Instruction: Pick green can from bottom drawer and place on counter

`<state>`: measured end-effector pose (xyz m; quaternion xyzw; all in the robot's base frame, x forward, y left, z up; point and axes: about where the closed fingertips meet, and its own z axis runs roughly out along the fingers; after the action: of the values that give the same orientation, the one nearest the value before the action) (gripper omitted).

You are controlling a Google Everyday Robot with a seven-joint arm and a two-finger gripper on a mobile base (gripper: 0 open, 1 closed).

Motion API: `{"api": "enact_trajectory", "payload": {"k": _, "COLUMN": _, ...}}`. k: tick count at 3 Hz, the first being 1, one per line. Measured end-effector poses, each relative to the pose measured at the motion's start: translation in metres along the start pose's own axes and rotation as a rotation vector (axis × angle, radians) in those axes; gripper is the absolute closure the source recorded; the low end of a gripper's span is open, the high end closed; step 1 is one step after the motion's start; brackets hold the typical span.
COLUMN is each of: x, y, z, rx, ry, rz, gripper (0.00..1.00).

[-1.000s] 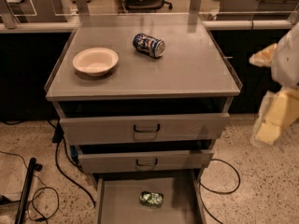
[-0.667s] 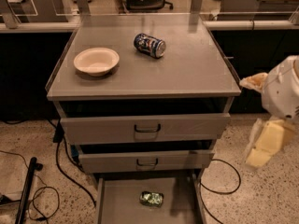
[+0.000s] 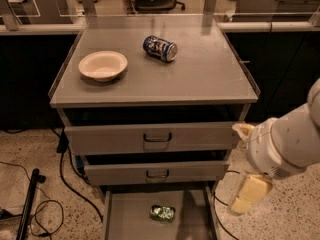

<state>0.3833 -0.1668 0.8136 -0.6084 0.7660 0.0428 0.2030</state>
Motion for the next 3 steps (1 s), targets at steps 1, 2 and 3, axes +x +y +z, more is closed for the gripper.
{"api": "enact_trajectory", "payload": {"k": 1, "x": 0.0115, "y": 0.0002, "z": 0.0489, "rx": 0.020, "ry": 0.050, "rz": 0.025, "gripper": 0.00}}
{"api": "enact_trajectory", "payload": {"k": 2, "x": 0.0166, "y": -0.0022, "z": 0.0562, "rx": 0.039, "ry": 0.068, "rz": 0.059, "gripper": 0.00}}
{"api": "enact_trajectory", "payload": {"k": 3, "x": 0.0164, "y": -0.0020, "z": 0.0562, "rx": 0.038, "ry": 0.067, "rz": 0.058, "gripper": 0.00}}
